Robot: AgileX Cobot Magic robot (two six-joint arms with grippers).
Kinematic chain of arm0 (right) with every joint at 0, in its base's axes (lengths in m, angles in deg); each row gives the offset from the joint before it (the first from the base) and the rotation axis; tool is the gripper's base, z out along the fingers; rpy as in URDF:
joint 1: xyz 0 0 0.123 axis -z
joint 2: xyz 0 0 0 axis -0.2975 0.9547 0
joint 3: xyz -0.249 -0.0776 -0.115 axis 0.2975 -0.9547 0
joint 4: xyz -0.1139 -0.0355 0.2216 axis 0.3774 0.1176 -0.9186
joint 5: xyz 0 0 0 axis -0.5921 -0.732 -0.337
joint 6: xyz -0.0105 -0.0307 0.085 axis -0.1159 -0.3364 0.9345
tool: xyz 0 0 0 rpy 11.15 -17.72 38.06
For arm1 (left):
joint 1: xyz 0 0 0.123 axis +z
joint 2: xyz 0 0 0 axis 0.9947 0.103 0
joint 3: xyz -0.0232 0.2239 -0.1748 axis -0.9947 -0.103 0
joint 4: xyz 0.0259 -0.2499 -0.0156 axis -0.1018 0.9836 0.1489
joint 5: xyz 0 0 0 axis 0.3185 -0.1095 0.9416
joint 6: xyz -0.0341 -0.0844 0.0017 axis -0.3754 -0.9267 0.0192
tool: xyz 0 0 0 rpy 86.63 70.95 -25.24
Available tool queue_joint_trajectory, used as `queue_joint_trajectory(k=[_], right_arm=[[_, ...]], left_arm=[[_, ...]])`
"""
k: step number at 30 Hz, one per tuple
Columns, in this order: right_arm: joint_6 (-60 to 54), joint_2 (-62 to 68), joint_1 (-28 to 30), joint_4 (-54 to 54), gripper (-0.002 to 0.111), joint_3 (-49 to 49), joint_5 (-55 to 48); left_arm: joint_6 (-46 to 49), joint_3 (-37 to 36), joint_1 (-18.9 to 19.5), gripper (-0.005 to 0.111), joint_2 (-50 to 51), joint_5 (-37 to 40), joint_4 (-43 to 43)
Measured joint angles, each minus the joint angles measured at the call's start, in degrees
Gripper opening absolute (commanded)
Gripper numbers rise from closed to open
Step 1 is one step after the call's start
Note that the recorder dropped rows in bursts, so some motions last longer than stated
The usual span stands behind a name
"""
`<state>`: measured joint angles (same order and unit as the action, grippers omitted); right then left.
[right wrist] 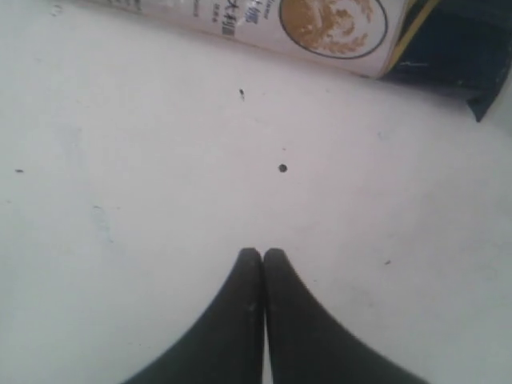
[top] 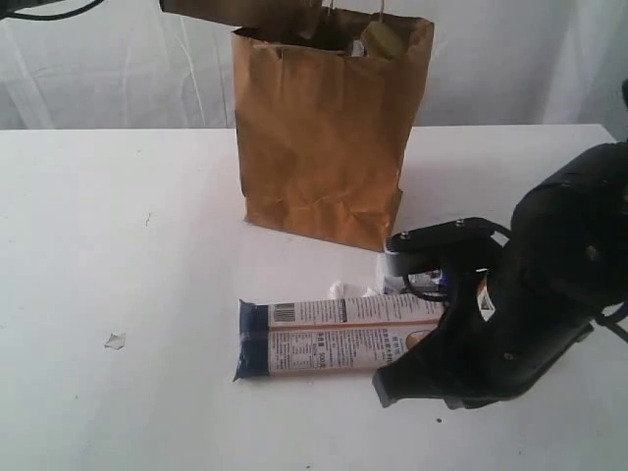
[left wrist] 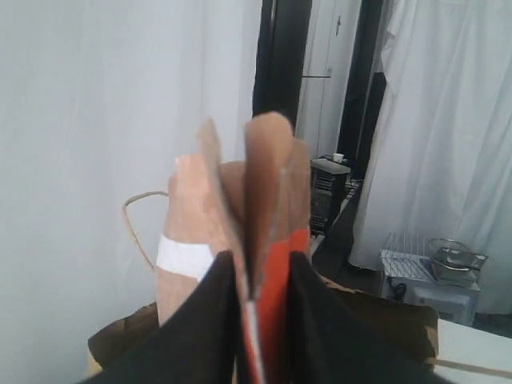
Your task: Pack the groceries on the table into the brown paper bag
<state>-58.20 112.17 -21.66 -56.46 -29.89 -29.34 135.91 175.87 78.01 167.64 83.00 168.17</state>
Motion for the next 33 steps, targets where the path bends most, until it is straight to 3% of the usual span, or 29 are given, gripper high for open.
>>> queue_joint_trajectory(k=[6, 11, 12, 14, 16, 25, 29, 33], right_arm=[[0.0, -2.43, 0.0, -2.75, 0.0, -0.09, 2.34], [0.0, -4.5, 0.0, -3.51, 0.0, -0.09, 2.57], [0.0, -4.8, 0.0, -3.51, 0.0, -0.09, 2.57], [0.0, -5.56, 0.0, -3.76, 0.0, -0.09, 2.57], [0.0, -5.93, 0.0, -4.61, 0.0, -0.09, 2.57], [0.0, -5.93, 0.0, -7.5, 0.0, -0.09, 2.57], [0.0, -5.93, 0.0, -7.5, 0.0, -0.09, 2.57], [-0.62, -5.93, 0.0, -7.5, 0.0, -0.09, 3.27]], left_arm=[[2.04, 0.54, -0.11, 0.002, 1.33, 2.04, 0.11], [1.33, 0.54, -0.28, 0.027, 1.33, 1.69, -0.13], [1.33, 0.54, -0.47, 0.039, 1.43, 1.17, -0.42], [1.33, 0.8, -1.29, 0.05, 1.4, -0.1, -1.44], [1.33, 1.02, -2.09, 0.055, 1.4, -0.22, -1.44], [-0.1, 1.05, -2.66, 0.055, 1.4, 1.48, -1.44], [-0.38, 1.05, -1.08, 0.054, 0.4, 1.73, -1.44], [-3.46, 1.05, 1.77, 0.037, -1.31, 3.1, -1.44]])
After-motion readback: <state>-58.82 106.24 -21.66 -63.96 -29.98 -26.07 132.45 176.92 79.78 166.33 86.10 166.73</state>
